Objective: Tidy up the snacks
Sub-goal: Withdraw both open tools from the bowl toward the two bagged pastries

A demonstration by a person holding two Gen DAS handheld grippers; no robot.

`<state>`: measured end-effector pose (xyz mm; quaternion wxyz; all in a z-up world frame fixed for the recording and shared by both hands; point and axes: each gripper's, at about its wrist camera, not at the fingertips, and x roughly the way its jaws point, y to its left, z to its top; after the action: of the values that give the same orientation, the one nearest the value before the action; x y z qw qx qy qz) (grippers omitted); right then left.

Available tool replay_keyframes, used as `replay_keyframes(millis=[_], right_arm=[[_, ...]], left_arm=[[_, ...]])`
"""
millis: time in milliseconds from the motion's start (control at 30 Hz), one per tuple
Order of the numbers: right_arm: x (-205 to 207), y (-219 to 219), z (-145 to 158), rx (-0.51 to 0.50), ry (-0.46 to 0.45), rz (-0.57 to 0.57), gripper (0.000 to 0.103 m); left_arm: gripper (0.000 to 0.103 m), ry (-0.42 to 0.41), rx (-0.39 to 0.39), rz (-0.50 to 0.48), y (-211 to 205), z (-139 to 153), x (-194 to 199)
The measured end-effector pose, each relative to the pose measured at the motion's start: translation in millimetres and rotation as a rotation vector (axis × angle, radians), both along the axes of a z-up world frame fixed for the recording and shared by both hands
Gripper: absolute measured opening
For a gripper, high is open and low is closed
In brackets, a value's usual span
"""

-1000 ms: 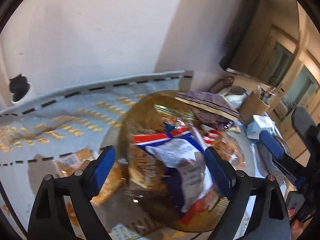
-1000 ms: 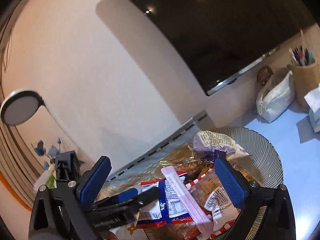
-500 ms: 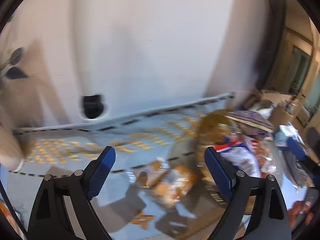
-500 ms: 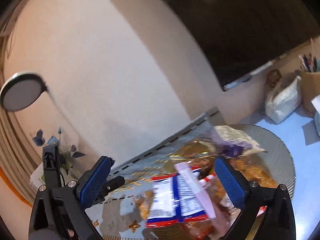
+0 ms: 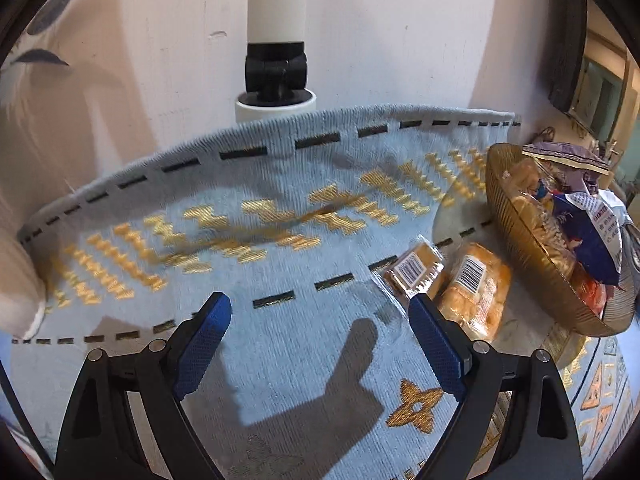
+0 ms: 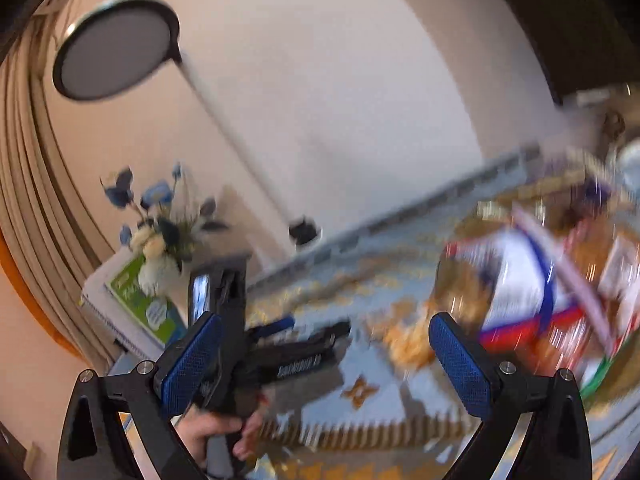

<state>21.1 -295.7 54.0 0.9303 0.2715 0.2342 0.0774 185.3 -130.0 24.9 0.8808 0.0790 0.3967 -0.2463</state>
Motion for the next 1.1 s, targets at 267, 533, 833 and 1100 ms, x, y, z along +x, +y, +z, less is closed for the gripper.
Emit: replay_keyframes(millis=[267,533,833,1100], right_arm=[[9,-5,-51,0.091,0.182,-0.095,0.103],[55,-27,-74,0.132,0.304,-0.242,0.103],[104,-19,-86,0.033,0.314,-0.296,0.103],[93,-30,-92,0.104,0.286,-0.226,0.045]], left_arm=[[0.09,-0.051,0.008,-0.157,-19,-2,-19],[0.086,-0.031,-0.008,-0.219,-37,-16,-7],[0.027,-0.093,-0.006,-0.303,-54,-14,-24],[0.01,-0.039,-0.019,-0.285,-53,-18,-40]])
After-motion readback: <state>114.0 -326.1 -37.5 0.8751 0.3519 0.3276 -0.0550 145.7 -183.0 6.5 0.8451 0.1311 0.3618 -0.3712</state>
